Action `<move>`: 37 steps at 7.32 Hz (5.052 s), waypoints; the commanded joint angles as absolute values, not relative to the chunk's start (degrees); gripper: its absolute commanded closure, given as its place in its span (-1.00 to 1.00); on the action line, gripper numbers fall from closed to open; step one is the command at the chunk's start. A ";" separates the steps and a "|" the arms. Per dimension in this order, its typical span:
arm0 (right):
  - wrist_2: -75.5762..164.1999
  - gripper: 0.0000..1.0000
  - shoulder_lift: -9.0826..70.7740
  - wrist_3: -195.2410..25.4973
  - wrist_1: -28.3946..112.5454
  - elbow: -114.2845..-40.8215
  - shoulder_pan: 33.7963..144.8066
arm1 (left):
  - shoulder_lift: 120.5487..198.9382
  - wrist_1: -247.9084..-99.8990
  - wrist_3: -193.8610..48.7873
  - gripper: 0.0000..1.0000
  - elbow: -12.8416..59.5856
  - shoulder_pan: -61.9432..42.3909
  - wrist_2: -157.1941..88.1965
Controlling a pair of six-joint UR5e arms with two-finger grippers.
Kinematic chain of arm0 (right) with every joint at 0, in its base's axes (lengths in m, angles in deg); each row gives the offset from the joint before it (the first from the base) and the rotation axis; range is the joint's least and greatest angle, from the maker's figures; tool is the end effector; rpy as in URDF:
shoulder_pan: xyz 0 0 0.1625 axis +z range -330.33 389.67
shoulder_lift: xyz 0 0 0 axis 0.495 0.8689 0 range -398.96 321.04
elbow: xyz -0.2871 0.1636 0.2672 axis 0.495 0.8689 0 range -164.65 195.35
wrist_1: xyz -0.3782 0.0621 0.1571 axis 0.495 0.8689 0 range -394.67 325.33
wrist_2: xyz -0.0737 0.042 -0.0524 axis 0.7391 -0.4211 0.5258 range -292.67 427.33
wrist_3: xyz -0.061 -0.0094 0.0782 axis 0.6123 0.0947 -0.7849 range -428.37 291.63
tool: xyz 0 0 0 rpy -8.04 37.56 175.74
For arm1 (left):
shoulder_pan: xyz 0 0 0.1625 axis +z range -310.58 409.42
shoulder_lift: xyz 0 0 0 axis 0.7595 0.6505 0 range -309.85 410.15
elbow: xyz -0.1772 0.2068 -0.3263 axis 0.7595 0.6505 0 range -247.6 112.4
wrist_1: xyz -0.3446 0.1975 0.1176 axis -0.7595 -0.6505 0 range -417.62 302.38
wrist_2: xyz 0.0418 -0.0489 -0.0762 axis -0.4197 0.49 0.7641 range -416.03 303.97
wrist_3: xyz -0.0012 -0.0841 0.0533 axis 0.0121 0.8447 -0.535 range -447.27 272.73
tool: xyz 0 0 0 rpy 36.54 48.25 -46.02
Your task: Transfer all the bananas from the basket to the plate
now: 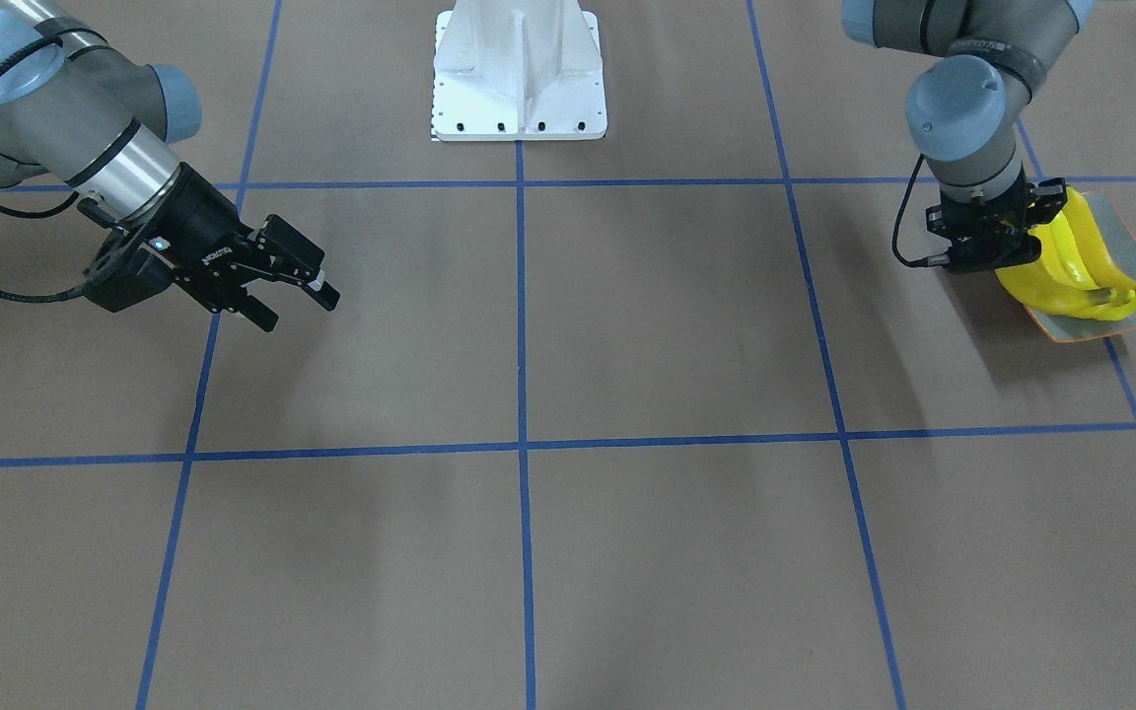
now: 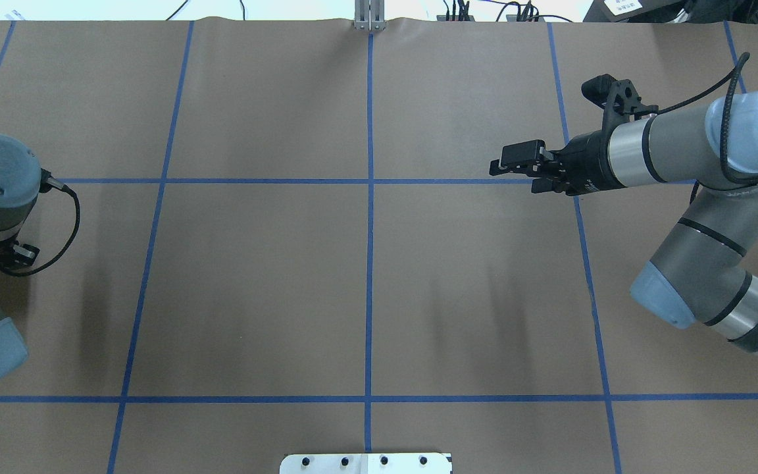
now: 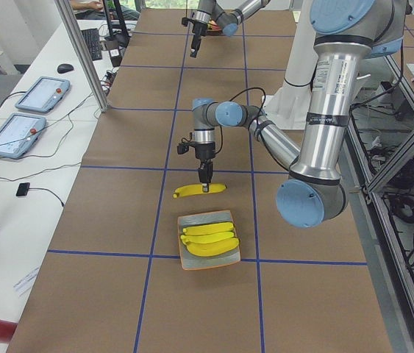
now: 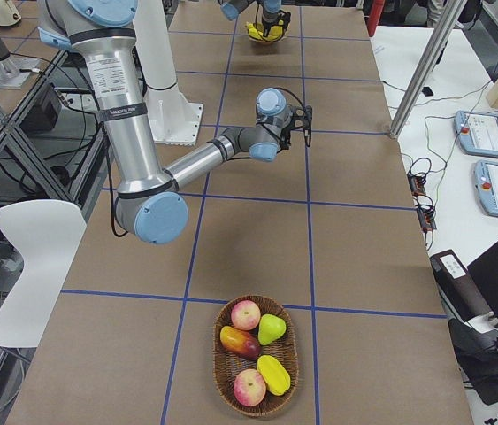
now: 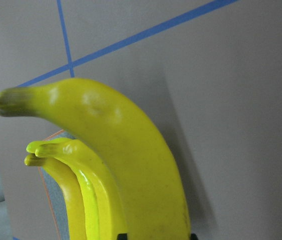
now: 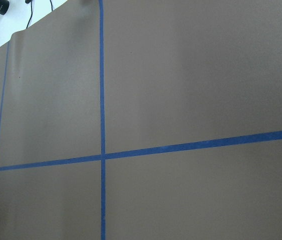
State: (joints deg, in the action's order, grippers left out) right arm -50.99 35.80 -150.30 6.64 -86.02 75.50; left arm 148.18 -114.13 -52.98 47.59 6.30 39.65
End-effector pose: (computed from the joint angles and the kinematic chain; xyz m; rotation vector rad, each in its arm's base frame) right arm -0.3373 -0.4705 0.3227 0.2074 -1.3331 0.2317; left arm 0.2708 -0.4228 0.4680 -0.0682 0.0724 0.2193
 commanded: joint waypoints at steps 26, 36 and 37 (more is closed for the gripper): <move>-68.98 -1.00 45.76 -109.22 23.01 -81.94 104.61 | 160.10 -126.43 -74.50 -0.98 41.85 -18.31 68.65; -68.37 -1.00 39.79 -71.80 64.03 -82.91 115.89 | 152.29 -135.58 -86.48 -0.98 28.20 -34.60 82.75; -68.37 -1.00 39.79 -71.80 64.12 -82.91 115.80 | 152.10 -135.67 -86.48 -0.98 28.46 -34.69 82.75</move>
State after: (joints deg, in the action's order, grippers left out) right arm -68.37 39.83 -72.10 63.79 -82.87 115.78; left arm 152.70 -135.52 -86.93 27.98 -34.62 82.74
